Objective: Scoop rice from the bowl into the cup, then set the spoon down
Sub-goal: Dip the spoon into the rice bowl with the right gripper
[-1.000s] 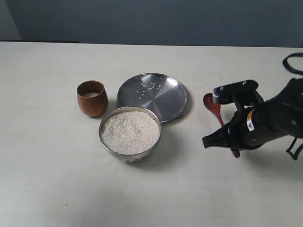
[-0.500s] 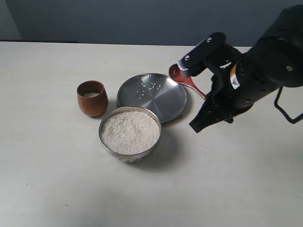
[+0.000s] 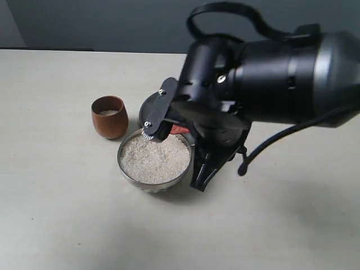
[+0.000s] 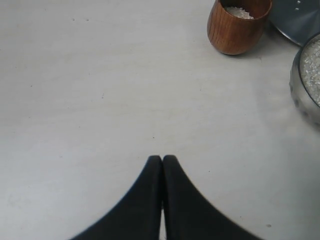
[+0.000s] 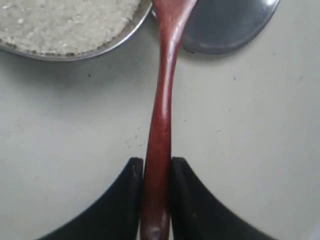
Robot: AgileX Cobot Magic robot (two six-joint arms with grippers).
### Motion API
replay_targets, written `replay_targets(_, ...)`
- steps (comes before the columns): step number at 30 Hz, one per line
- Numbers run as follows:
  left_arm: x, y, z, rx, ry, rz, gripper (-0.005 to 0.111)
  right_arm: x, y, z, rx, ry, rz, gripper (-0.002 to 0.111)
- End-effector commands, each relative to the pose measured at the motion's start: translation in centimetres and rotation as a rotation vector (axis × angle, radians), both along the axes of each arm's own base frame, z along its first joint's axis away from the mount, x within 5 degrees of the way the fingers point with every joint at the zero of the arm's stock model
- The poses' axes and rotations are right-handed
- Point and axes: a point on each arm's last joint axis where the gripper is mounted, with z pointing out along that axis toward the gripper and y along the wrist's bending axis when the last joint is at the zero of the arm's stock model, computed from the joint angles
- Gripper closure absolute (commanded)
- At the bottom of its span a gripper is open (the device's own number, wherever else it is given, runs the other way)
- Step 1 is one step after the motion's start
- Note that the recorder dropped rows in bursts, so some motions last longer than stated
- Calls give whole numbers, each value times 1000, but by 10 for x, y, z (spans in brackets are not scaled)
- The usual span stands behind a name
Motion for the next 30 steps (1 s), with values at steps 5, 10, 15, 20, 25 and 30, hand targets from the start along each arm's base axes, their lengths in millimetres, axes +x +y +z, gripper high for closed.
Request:
replay_targets(5,2,0,3,-1,-18,6,106,-3,29,-11,-249,-143,142,109)
replay_targets(10,2,0,3,-3,-18,6,106,-4,39,-22,-306,-175,196,109)
replay_targets(15,2,0,3,-2,-20,6,106,-6,43,-29,-326,-171,213,109)
replay_targets(20,2,0,3,-6,-20,6,106,-8,46,-33,-335,-169,224,109)
replay_targets(25,2,0,3,-6,-20,6,106,-11,47,-41,-334,-129,212,109)
replay_targets(30,2,0,3,-6,-22,6,106,-15,49,-44,-328,-111,211,109)
